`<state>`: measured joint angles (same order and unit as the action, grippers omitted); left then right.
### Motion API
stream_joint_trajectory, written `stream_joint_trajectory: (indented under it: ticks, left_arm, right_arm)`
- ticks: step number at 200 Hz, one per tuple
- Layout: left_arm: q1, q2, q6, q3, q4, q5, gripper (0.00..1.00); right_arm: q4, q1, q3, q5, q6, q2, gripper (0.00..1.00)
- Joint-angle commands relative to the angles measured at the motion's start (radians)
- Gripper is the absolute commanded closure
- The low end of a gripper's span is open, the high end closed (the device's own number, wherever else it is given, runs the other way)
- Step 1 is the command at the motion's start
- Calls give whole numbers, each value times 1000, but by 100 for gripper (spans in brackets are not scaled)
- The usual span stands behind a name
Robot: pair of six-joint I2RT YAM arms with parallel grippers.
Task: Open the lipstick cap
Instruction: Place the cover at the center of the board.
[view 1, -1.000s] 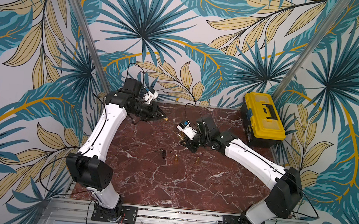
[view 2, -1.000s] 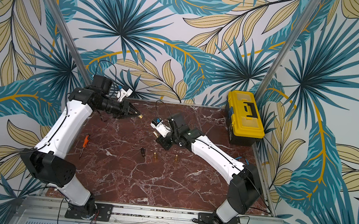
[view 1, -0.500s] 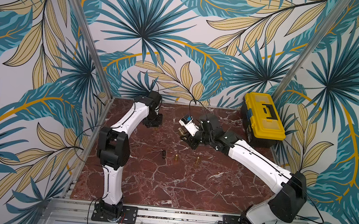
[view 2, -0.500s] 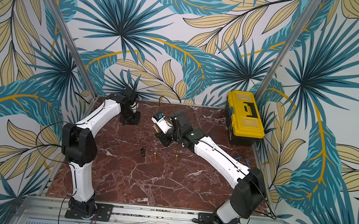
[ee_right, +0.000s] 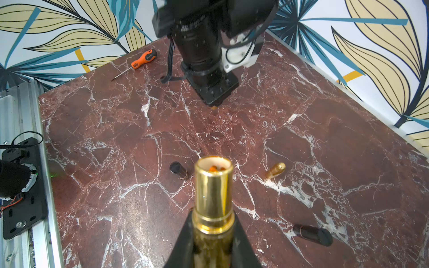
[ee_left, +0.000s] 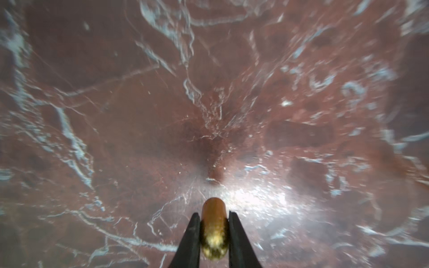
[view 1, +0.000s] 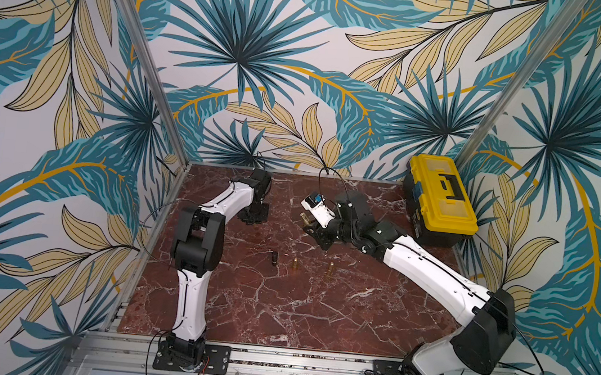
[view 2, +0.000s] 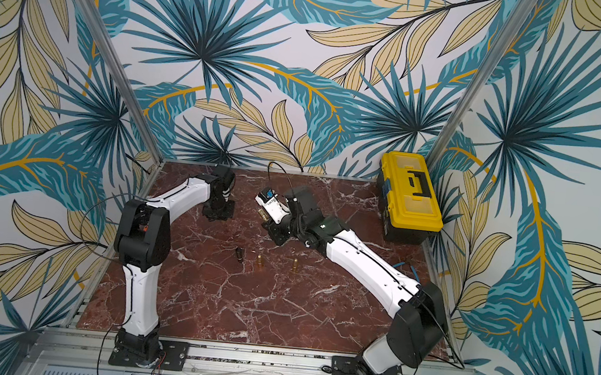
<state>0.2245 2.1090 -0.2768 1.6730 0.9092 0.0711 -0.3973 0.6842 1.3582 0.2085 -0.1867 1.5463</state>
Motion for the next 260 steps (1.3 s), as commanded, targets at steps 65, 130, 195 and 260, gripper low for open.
stream_joint_trajectory:
  ticks: [65,130,195,260]
  left_arm:
    - [-20,-87,-8,-172,-155,7,100]
    - [-21,-123,-21,-217,-181,1,49]
    - [-36,-372,-60,-268,-161,-122,43]
    - [-17,-643,-192,-333,-86,-663,34]
  right_arm:
    - [13,2,-14,-15,18,-6,100]
    - [7,3,-10,-13,25,-12,100]
    - [21,4,-35,-14,34,-15,100]
    - [61,4,-40,30,47,57,100]
